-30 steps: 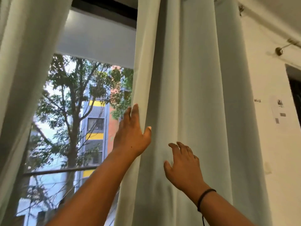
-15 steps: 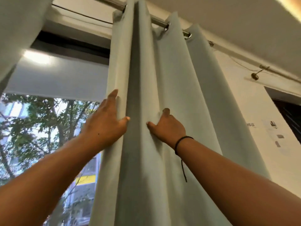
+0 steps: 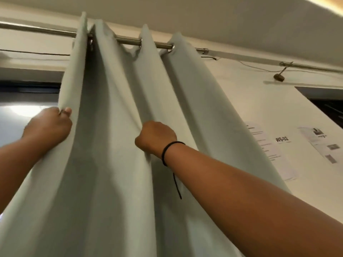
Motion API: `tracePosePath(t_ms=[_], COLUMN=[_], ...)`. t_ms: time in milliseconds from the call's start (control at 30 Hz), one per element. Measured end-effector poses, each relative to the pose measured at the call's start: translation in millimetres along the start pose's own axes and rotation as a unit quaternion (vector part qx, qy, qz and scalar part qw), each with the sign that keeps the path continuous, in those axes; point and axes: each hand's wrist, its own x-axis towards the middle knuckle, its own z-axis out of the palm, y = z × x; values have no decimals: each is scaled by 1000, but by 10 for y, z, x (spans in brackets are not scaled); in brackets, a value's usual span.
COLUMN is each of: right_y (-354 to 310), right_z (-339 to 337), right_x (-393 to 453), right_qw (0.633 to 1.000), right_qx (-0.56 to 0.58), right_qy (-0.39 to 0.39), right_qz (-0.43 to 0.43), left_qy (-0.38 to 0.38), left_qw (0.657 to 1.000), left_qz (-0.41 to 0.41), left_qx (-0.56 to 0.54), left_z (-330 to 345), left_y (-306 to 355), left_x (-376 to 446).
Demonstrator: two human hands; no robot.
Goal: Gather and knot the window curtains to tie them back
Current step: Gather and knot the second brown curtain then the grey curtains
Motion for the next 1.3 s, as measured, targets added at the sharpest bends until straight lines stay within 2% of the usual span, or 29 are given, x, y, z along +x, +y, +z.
tracePosePath(t_ms=[100, 267, 500, 700, 900, 1000, 1133, 1200, 1300], right_y=[391, 799, 1278, 1571, 1825, 1813, 1600, 1480, 1277], right_z=[-181, -366, -653, -816, -869, -791, -619, -496, -407], right_x=[24, 141, 327, 472, 450, 454, 461, 463, 464], right_qw=[999, 998, 993, 994, 991, 991, 994, 994, 982], right_qx=[22, -2, -4, -5, 1, 37, 71, 86, 183], right_qy=[17, 46, 90, 99, 135, 124, 81, 53, 41], right_qz=[-16, -42, -73, -41, 24, 30, -14, -28, -28], left_qy=[-4, -37, -47, -42, -47, -56, -98, -111, -115], left_qw=[999, 996, 992, 992, 983, 985, 985, 985, 990], left_qz=[31, 79, 113, 105, 156, 153, 143, 130, 73], left_qx=[-5, -36, -21, -57, -84, -63, 21, 18, -34], left_z=[364, 769, 1161, 1299, 1531, 1613, 1514, 1437, 1250], left_y=[506, 1179, 1755, 2067, 2674, 2614, 2096, 1925, 1736], left_x=[-124, -269, -201, -225, -535, -558, -561, -562, -560])
